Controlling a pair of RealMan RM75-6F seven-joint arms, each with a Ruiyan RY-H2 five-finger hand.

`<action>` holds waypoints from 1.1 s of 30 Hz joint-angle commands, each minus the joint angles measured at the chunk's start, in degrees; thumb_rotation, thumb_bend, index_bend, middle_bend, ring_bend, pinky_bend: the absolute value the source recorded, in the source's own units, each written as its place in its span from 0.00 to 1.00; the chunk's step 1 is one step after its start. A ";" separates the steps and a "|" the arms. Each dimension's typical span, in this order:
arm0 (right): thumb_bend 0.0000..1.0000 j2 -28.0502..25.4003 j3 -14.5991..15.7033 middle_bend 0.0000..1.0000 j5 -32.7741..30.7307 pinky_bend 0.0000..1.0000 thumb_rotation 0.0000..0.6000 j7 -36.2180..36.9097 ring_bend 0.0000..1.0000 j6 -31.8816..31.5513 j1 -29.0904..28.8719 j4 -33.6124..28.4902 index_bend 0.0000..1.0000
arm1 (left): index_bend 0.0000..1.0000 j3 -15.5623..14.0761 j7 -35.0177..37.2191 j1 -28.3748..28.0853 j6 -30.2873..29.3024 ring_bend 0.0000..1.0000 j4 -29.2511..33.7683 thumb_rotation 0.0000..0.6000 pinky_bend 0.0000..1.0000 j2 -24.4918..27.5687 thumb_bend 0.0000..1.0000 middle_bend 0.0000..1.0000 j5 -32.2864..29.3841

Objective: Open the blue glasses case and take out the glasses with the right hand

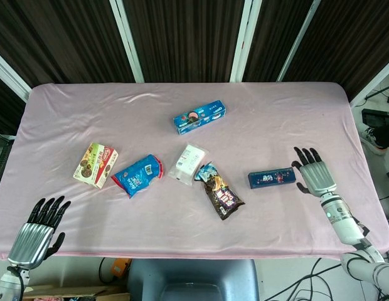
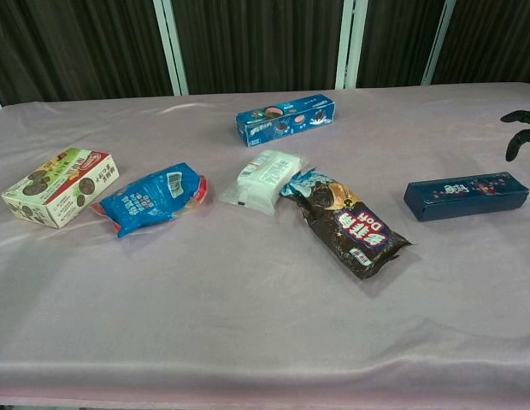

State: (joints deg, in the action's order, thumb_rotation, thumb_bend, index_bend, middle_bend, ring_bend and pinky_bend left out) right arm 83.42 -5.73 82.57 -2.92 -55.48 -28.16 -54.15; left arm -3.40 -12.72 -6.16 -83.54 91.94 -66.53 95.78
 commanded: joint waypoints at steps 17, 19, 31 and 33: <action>0.49 2.00 0.30 0.00 -2.66 0.00 1.00 -2.66 0.00 3.31 -2.03 1.50 0.48 | 0.00 0.02 -0.12 -0.04 0.02 0.00 -0.07 1.00 0.00 -0.01 0.41 0.00 -0.30; 0.49 2.14 0.30 0.00 -2.89 0.00 1.00 -2.93 0.00 3.34 -2.11 1.46 0.48 | 0.00 0.05 -0.05 -0.02 -0.04 0.00 -0.08 1.00 0.00 0.03 0.41 0.00 -0.33; 0.52 2.54 0.44 0.00 -3.98 0.00 1.00 -4.33 0.00 3.60 -2.38 1.44 0.49 | 0.00 -0.02 0.27 0.00 -0.17 0.00 -0.15 1.00 0.00 0.17 0.41 0.00 -0.27; 0.55 2.52 0.42 0.00 -4.15 0.00 1.00 -4.42 0.00 3.64 -2.41 1.30 0.50 | 0.00 -0.03 0.32 -0.02 -0.17 0.00 -0.15 1.00 0.00 0.20 0.41 0.00 -0.25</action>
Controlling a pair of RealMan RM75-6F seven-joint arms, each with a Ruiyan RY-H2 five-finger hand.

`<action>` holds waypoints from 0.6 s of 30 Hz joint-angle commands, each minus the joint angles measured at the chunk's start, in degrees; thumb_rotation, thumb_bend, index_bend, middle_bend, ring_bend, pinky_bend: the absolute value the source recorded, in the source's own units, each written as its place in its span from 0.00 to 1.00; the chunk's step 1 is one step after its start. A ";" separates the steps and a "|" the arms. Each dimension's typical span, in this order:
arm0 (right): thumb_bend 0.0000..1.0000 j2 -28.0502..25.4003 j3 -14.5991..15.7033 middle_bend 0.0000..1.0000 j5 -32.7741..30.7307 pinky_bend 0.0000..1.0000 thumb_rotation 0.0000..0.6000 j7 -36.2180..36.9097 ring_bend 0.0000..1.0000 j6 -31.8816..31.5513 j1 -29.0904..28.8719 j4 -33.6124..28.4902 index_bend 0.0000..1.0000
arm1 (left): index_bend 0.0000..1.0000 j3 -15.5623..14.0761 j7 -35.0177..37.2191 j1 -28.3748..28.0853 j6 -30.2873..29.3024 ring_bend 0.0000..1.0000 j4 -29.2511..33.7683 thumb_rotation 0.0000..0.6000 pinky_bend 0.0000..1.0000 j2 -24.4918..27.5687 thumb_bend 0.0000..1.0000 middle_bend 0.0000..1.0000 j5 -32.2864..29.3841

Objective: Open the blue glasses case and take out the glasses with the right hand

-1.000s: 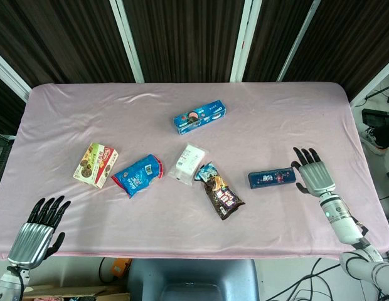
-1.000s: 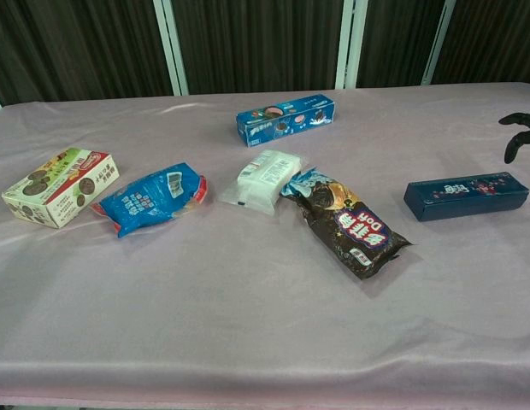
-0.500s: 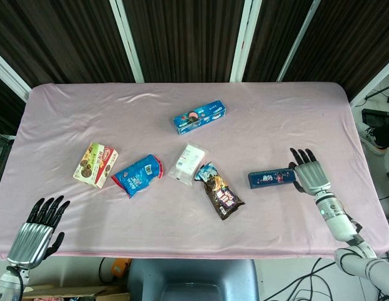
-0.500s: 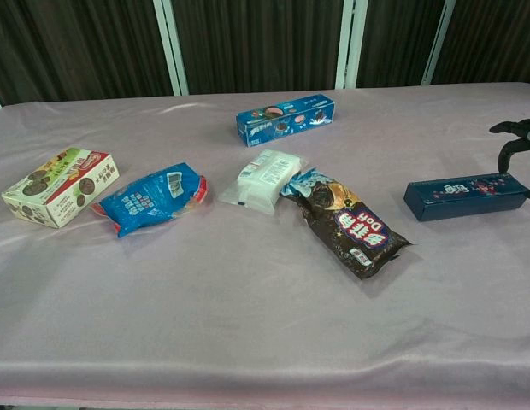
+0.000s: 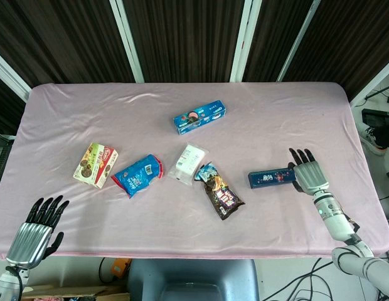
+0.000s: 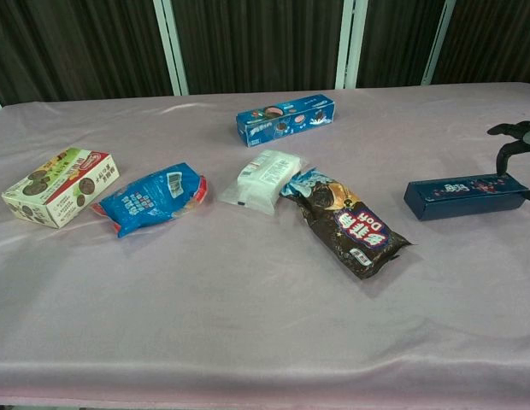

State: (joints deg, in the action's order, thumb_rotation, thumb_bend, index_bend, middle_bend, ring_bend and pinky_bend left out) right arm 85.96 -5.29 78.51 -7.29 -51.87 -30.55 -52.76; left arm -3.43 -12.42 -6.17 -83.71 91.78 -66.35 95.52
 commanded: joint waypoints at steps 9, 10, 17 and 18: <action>0.68 -0.57 -0.33 0.00 -1.57 0.00 1.00 -0.99 0.00 0.93 -0.24 -1.31 0.56 | 0.00 -0.07 0.19 -0.06 0.00 0.00 -0.04 1.00 0.00 0.06 0.41 0.00 0.15; 0.68 -0.66 -0.41 0.00 -1.81 0.00 1.00 -1.14 0.00 1.04 -0.27 -1.48 0.56 | 0.00 -0.07 0.20 -0.06 0.01 0.00 -0.05 1.00 0.00 0.07 0.41 0.00 0.15; 0.73 0.18 -2.39 0.00 -5.12 0.00 1.00 -3.73 0.00 3.15 -1.81 -0.89 0.59 | 0.00 -0.07 -0.40 -0.20 0.50 0.00 -0.10 1.00 0.00 -0.21 0.41 0.00 -0.11; 0.73 0.29 -2.59 0.00 -5.41 0.00 1.00 -3.95 0.00 3.37 -1.98 -0.79 0.59 | 0.00 -0.07 -0.48 -0.22 0.57 0.00 -0.09 1.00 0.00 -0.24 0.41 0.00 -0.14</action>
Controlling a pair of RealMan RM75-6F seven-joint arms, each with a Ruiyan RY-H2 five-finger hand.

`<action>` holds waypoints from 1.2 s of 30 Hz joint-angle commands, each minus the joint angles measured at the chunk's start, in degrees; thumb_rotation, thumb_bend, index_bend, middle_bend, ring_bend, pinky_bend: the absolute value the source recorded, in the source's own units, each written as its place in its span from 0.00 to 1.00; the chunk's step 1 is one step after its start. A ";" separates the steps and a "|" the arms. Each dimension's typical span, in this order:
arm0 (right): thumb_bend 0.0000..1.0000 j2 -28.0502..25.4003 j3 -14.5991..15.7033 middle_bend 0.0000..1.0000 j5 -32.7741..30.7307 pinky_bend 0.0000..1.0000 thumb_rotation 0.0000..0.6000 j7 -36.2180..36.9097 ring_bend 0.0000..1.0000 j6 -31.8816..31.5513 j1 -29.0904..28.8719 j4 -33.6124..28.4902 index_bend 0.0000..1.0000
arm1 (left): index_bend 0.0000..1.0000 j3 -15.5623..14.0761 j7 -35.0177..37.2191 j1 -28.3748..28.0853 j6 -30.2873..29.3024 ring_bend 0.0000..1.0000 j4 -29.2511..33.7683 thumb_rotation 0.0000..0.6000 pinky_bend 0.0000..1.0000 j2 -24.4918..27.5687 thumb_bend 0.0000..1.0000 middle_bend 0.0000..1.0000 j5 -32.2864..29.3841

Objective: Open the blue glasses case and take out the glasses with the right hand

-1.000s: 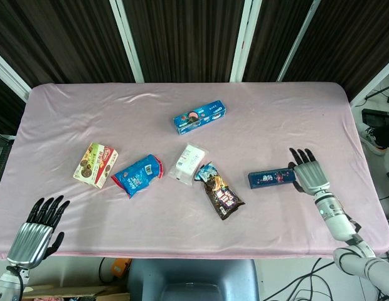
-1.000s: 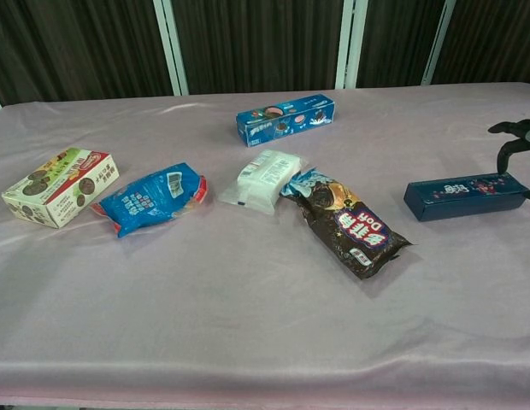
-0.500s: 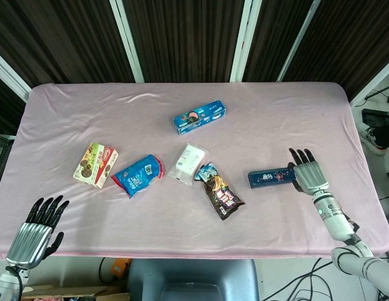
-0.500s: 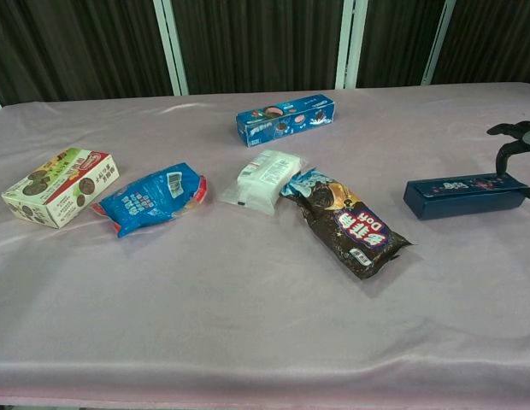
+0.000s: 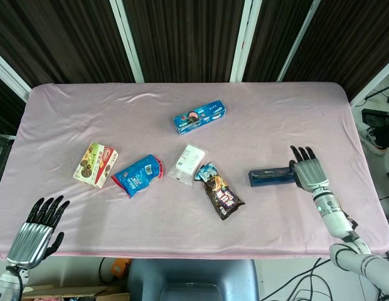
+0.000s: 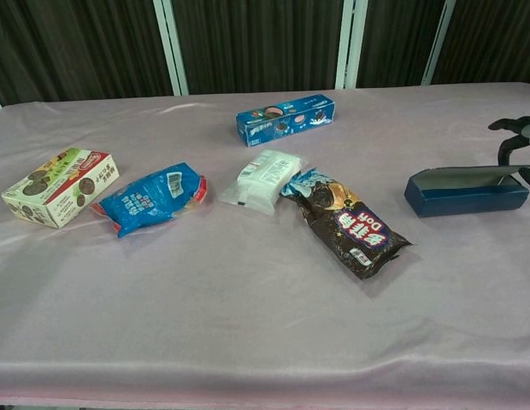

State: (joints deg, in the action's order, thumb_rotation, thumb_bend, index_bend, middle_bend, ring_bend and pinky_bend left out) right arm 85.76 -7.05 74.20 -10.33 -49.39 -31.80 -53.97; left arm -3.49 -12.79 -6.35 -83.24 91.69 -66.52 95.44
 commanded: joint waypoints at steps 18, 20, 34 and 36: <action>0.36 9.86 -12.47 0.00 -21.98 0.00 1.00 -14.81 0.00 9.30 -11.14 14.38 0.02 | 0.00 0.80 -1.43 -0.48 1.31 0.00 0.44 1.00 0.00 -0.48 0.41 0.00 -2.19; 0.36 6.97 -11.33 0.00 -18.86 0.00 1.00 -12.15 0.00 7.37 -9.70 9.06 0.03 | 0.00 0.82 -1.08 -0.39 0.97 0.00 0.38 1.00 0.00 -0.40 0.41 0.00 -2.09; 0.36 -11.88 -0.72 0.00 -6.85 0.00 1.00 -2.01 0.00 6.18 -1.50 -23.92 0.25 | 0.00 0.26 0.47 0.12 -0.63 0.00 0.14 1.00 0.00 0.16 0.41 0.00 -0.55; 0.36 -12.14 0.05 0.00 -6.56 0.00 1.00 -2.25 0.00 6.89 -1.75 -24.49 0.30 | 0.00 0.22 0.55 0.15 -0.74 0.00 0.09 1.00 0.00 0.18 0.41 0.00 -0.41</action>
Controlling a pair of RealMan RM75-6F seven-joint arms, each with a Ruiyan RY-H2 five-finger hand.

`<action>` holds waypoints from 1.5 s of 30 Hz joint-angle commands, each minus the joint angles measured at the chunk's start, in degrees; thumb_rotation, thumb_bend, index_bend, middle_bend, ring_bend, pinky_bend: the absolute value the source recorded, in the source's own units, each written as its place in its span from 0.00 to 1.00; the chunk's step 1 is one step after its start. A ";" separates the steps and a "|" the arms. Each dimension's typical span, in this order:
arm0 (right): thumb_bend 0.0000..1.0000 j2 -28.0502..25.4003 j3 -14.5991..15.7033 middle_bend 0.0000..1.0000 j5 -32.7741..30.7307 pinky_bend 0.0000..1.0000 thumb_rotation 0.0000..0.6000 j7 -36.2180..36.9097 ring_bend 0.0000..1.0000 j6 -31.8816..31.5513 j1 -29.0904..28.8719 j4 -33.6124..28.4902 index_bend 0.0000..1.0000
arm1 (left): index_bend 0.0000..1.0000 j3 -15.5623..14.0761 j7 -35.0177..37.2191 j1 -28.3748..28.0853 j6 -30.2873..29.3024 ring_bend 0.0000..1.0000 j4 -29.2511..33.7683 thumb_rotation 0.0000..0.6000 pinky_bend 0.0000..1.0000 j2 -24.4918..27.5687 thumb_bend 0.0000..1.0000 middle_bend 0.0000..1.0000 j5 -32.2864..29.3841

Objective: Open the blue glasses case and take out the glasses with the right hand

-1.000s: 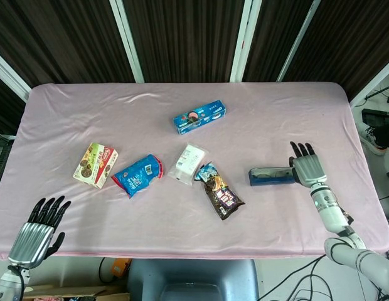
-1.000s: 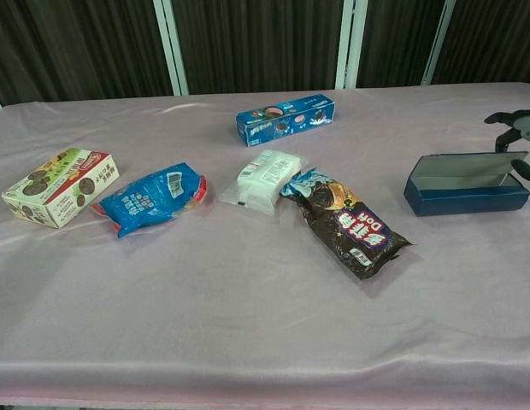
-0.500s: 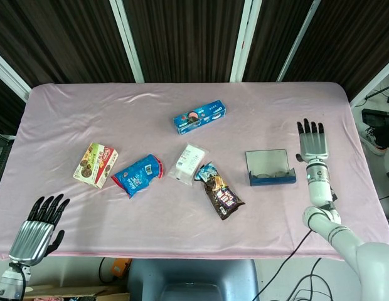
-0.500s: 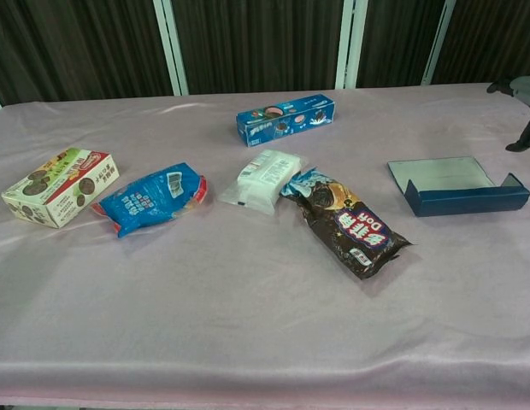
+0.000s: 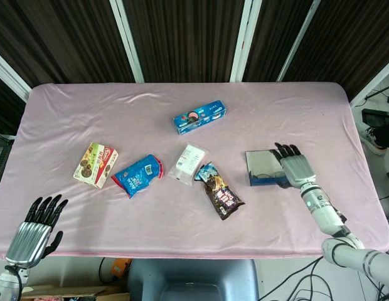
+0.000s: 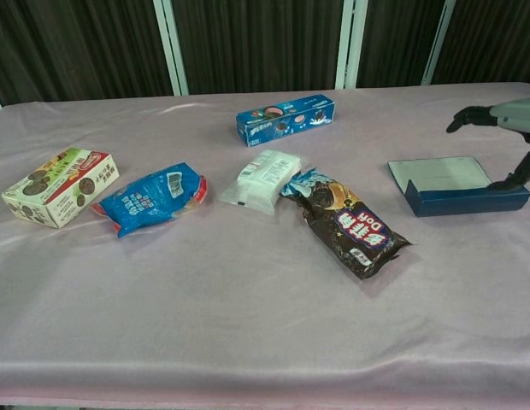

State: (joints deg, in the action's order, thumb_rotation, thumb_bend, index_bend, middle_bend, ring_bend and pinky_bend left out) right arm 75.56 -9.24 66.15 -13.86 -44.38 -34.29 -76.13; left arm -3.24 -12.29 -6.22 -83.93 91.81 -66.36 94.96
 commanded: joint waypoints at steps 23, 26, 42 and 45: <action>0.44 1.10 5.83 0.00 3.44 0.00 1.00 -3.01 0.00 -0.36 -1.32 -5.60 0.37 | 0.00 -0.07 0.85 0.17 -0.49 0.00 -0.21 1.00 0.00 0.35 0.41 0.00 0.42; 0.44 0.42 6.93 0.00 4.39 0.00 1.00 -4.03 0.00 -0.84 -1.11 -7.44 0.37 | 0.00 -0.10 0.92 0.23 -0.62 0.00 -0.24 1.00 0.00 0.36 0.41 0.00 0.54; 0.44 -8.05 15.74 0.00 13.63 0.00 1.00 -4.45 0.00 -5.35 3.53 -15.91 0.39 | 0.00 -0.23 1.23 0.56 -1.36 0.00 -0.33 1.00 0.00 0.45 0.41 0.00 1.14; 0.44 -9.47 17.52 0.00 16.09 0.00 1.00 -2.52 0.00 -6.35 4.82 -15.11 0.40 | 0.00 -0.33 0.98 0.48 -1.10 0.00 -0.34 1.00 0.00 0.42 0.41 0.00 1.23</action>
State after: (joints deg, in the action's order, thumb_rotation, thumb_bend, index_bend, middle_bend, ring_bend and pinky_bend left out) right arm 67.19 7.06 80.86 -17.61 -49.84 -30.48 -91.53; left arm -3.56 -11.26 -5.72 -85.07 91.48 -65.93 96.17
